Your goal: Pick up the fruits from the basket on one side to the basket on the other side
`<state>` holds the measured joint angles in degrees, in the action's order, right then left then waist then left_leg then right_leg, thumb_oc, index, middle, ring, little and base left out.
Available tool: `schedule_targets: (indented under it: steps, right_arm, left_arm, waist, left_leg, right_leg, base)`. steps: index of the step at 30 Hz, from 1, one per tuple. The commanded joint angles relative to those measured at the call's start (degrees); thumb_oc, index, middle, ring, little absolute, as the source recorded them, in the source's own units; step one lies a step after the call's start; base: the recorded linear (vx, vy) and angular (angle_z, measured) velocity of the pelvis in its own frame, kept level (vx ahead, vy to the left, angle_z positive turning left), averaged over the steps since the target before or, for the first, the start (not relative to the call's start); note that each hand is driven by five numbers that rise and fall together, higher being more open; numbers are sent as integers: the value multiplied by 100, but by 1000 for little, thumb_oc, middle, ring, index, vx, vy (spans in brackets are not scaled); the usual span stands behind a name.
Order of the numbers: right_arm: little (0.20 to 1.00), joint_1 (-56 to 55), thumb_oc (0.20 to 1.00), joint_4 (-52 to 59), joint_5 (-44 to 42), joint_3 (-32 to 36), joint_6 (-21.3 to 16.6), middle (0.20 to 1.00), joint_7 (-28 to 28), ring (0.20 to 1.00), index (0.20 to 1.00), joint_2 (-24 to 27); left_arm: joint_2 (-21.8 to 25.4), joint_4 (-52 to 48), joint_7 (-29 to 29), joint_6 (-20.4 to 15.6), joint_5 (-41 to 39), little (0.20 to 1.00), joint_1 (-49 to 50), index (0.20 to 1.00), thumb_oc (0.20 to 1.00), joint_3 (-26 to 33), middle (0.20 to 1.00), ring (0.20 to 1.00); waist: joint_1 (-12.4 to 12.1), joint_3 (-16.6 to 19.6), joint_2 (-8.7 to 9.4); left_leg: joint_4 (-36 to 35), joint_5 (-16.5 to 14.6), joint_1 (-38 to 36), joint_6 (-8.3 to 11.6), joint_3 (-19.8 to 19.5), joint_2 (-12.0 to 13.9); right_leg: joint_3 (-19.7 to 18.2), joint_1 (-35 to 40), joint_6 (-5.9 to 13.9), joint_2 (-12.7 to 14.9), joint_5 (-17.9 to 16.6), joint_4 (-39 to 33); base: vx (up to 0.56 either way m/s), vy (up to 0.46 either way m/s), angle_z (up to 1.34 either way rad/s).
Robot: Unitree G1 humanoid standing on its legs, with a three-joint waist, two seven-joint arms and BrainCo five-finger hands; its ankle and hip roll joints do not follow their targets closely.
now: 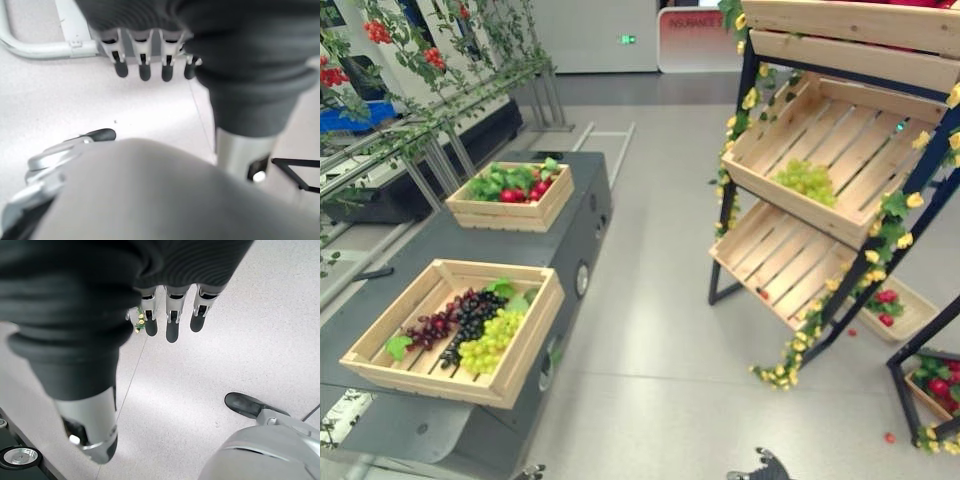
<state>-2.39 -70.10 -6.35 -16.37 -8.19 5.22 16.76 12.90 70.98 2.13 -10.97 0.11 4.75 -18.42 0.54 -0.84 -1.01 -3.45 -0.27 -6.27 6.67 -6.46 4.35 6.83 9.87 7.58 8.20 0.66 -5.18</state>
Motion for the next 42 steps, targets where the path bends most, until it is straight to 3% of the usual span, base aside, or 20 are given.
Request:
schedule_targets:
  steps: [1,7,19,20,21,23,25,27,29,30,31,33,34,37,39,41,42]
  right_arm:
    - [1000,311,1000,-41,-174,-20,-225,1000,54,1000,1000,-83]
    - [1000,397,1000,-70,-203,9,-203,1000,43,1000,1000,-77]
    - [1000,579,1000,112,-279,-3,-224,1000,-16,1000,1000,-150]
    - [1000,578,1000,120,-304,9,-230,1000,-21,1000,1000,-168]
    - [1000,588,1000,106,-362,46,-230,1000,-19,1000,1000,-210]
    - [1000,620,1000,135,-438,89,-243,1000,26,1000,1000,-241]
    - [1000,663,1000,234,-513,122,-262,1000,79,1000,1000,-251]
    - [1000,712,1000,325,-626,180,-304,1000,143,1000,1000,-276]
    - [1000,739,1000,376,-702,222,-333,1000,182,1000,1000,-269]
    - [1000,805,1000,803,-972,293,-444,1000,264,1000,1000,-234]
    - [1000,798,1000,813,-973,290,-439,1000,266,1000,1000,-231]
    - [1000,866,1000,1120,-1171,293,-562,1000,346,1000,1000,-150]
    - [1000,982,1000,1438,-1212,232,-654,1000,444,1000,1000,-46]
    - [1000,1170,1000,2032,-1143,145,-707,1000,577,1000,1000,1]
    - [1000,1177,1000,2660,-1053,261,-824,1000,736,1000,1000,174]
    - [1000,1165,1000,2670,-1049,262,-818,1000,739,1000,1000,175]
    - [1000,1226,1000,2912,-1093,399,-888,1000,804,1000,1000,270]
  left_arm:
    - [-129,32,-26,-259,-391,1000,-328,1000,1000,71,1000,1000]
    - [-172,182,23,-197,-614,1000,-341,1000,1000,309,1000,1000]
    - [-37,305,-26,-213,-662,1000,-367,1000,1000,526,1000,1000]
    - [-22,316,-33,-211,-635,1000,-365,1000,1000,529,1000,1000]
    - [22,327,-45,-195,-564,1000,-393,1000,1000,523,1000,1000]
    - [89,316,-53,-170,-479,1000,-419,1000,1000,503,1000,1000]
    - [142,310,-34,-148,-447,1000,-456,1000,1000,499,1000,1000]
    - [172,298,-22,-126,-383,1000,-489,1000,1000,471,1000,1000]
    - [187,289,1,-124,-354,1000,-509,1000,1000,465,1000,1000]
    - [277,39,74,-162,-409,1000,-564,1000,1000,472,1000,1000]
    - [276,32,74,-157,-410,1000,-558,1000,1000,472,1000,1000]
    - [377,-282,171,-190,-413,1000,-621,1000,1000,391,1000,1000]
    - [487,-708,264,-277,-428,1000,-704,1000,1000,292,1000,1000]
    - [703,-1509,427,-398,-489,1000,-886,1000,1000,250,1000,1000]
    - [1050,-2748,518,-522,-397,1000,-930,1000,1000,141,1000,1000]
    - [1054,-2775,517,-504,-397,1000,-912,1000,1000,141,1000,1000]
    - [1211,-3343,629,-522,-376,1000,-1051,1000,1000,155,1000,1000]
  waist:
    - [-107,-147,331]
    - [-155,-196,372]
    - [-259,-347,542]
    - [-264,-355,556]
    - [-268,-393,558]
    - [-245,-497,518]
    - [-237,-641,456]
    - [-221,-728,375]
    - [-200,-751,370]
    - [-112,-771,385]
    - [-108,-790,372]
    - [5,-873,405]
    - [120,-974,437]
    - [213,-1050,492]
    - [186,-933,511]
    - [196,-930,490]
    - [257,-892,390]
  left_leg:
    - [418,-335,296,-332,-88,-394]
    - [787,-479,458,-368,-70,-501]
    - [1097,-690,725,-613,78,-883]
    - [1115,-708,722,-631,72,-913]
    - [1148,-734,709,-685,32,-922]
    - [1204,-745,642,-741,1,-910]
    - [1234,-782,504,-818,32,-880]
    - [1192,-839,310,-865,19,-851]
    - [1160,-889,191,-867,-15,-865]
    - [1108,-925,39,-866,-152,-921]
    - [1117,-959,7,-859,-159,-902]
    - [1142,-1027,-119,-832,-391,-992]
    - [1136,-1152,-287,-805,-668,-1083]
    - [1107,-1285,-452,-750,-902,-1122]
    - [1157,-1482,-572,-699,-1095,-1071]
    - [1172,-1507,-575,-694,-1106,-1046]
    - [1289,-1590,-542,-614,-1183,-914]
  right_leg:
    - [-232,-362,28,37,125,382]
    - [-262,-406,61,118,97,452]
    - [-488,-867,368,478,-120,948]
    - [-505,-904,381,494,-114,1065]
    - [-549,-1119,388,496,-101,1619]
    - [-537,-1413,390,508,-368,2391]
    - [-371,-1648,349,604,-666,3022]
    - [-145,-1827,270,628,-617,3360]
    - [-86,-1889,246,620,-552,3325]
    - [-123,-2152,167,332,-357,2980]
    - [-109,-2122,158,318,-323,2999]
    - [-210,-2320,122,23,-302,2473]
    - [-356,-2597,175,-181,-480,1689]
    - [-83,-2740,268,-138,-832,966]
    - [79,-2518,169,-94,-873,892]
    - [102,-2502,164,-112,-863,890]
    - [128,-2561,97,-128,-855,1007]
  base:
    - [0,0,0]
    - [-13,29,0]
    - [-27,110,-4]
    - [8,139,-13]
    - [21,188,0]
    - [49,185,5]
    - [64,168,17]
    - [110,135,18]
    - [163,51,5]
    - [165,6,3]
    - [230,13,4]
    - [257,-20,13]
    - [356,-55,30]
    - [258,-80,72]
    - [236,-156,110]
    - [143,-103,123]
    - [231,-174,66]
